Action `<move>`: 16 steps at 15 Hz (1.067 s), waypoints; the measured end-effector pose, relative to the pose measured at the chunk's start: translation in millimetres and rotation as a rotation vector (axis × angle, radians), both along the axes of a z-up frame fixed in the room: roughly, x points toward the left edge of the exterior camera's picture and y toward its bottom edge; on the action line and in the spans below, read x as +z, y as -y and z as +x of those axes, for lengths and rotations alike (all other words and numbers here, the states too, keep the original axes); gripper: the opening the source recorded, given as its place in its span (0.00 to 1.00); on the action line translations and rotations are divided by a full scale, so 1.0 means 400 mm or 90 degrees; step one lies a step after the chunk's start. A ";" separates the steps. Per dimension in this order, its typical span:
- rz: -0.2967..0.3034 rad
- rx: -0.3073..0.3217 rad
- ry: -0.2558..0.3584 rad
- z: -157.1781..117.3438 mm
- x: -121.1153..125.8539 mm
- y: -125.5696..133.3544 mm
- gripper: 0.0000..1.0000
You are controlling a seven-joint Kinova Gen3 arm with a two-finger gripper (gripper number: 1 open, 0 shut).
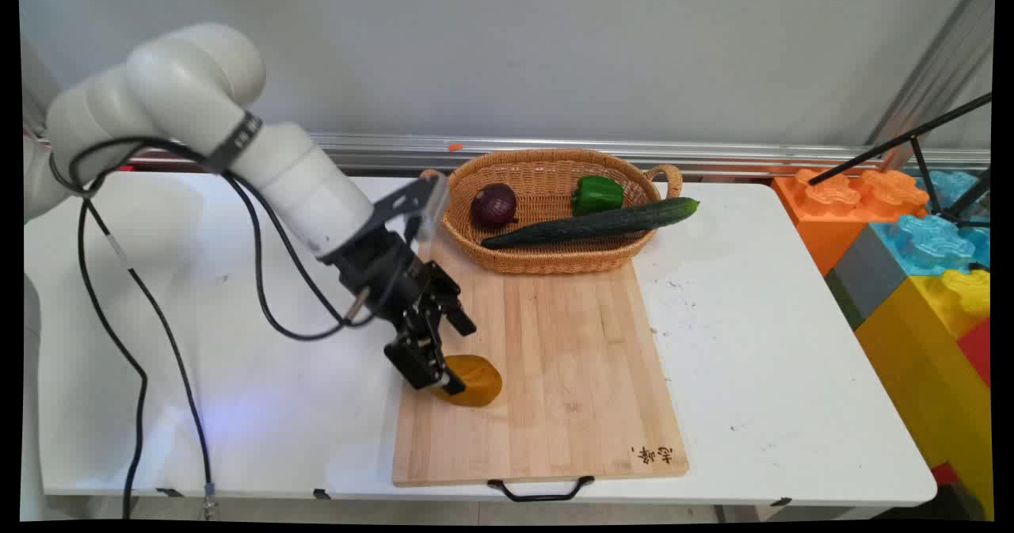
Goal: Pick up the potato from the cutting board, then place the picked object in the vegetable basket
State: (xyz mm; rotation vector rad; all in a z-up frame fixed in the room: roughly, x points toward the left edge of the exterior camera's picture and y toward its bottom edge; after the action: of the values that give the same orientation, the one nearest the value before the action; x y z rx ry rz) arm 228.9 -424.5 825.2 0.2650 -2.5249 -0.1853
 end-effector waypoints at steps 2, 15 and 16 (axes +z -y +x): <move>-0.010 -0.008 0.021 -0.005 -0.035 -0.003 1.00; -0.028 0.009 0.055 -0.048 -0.120 0.009 0.00; -0.025 0.014 0.050 -0.046 -0.109 0.012 0.00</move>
State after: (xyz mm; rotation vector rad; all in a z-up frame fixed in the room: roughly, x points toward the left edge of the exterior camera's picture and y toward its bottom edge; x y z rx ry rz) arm 210.5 -429.2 781.7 0.2904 -2.5998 -0.1183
